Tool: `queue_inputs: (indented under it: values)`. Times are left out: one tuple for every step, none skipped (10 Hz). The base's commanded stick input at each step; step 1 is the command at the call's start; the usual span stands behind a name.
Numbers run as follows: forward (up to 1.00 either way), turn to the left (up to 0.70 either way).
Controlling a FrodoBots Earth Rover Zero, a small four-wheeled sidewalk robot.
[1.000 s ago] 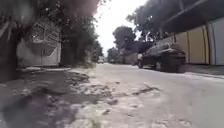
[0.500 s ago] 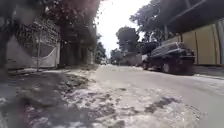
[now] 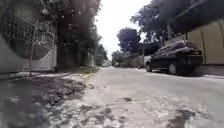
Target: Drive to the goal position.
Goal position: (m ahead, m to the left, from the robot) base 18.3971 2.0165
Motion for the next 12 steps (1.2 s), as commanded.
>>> queue_inputs:
  values:
    - [1.00, 0.00]
    - [1.00, 0.15]
    - [1.00, 0.28]
    - [1.00, 0.28]
    - [1.00, 0.27]
    - [1.00, 0.00]
    - [1.00, 0.00]
    - [1.00, 0.00]
    - [1.00, 0.00]
    - [1.00, 0.00]
    - [1.00, 0.00]
    - [1.00, 0.00]
